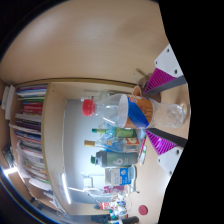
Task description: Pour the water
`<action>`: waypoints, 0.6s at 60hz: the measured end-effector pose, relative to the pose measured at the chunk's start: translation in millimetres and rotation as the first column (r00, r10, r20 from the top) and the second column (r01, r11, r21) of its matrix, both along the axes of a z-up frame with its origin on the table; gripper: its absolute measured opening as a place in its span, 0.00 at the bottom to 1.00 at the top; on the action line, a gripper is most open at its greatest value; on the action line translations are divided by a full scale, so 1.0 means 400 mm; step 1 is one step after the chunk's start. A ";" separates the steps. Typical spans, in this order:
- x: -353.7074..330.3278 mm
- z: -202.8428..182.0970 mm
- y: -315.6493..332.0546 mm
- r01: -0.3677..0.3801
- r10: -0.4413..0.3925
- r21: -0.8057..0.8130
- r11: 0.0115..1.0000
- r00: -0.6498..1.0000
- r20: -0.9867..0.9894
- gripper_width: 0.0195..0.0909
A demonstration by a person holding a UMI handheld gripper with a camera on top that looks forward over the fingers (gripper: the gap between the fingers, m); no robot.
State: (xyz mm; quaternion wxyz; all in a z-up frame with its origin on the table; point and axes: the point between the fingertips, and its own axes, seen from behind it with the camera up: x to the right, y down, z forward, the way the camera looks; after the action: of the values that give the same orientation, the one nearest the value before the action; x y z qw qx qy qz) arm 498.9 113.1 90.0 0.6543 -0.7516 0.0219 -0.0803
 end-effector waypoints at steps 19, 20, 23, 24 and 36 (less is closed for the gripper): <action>0.021 -0.028 0.128 0.063 -0.063 0.044 0.997 0.998 -0.008 0.37; 0.018 -0.024 0.126 0.066 -0.066 0.048 0.997 0.998 -0.005 0.37; 0.006 -0.025 0.123 0.067 -0.067 0.046 0.997 0.998 -0.009 0.34; 0.001 -0.024 0.122 0.068 -0.067 0.047 0.997 0.998 -0.015 0.34; -0.164 0.081 0.100 0.003 -0.002 0.077 0.997 1.000 -0.012 0.31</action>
State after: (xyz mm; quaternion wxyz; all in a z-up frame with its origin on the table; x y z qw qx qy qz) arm 433.2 153.1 122.5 0.6825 -0.7263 0.0298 -0.0758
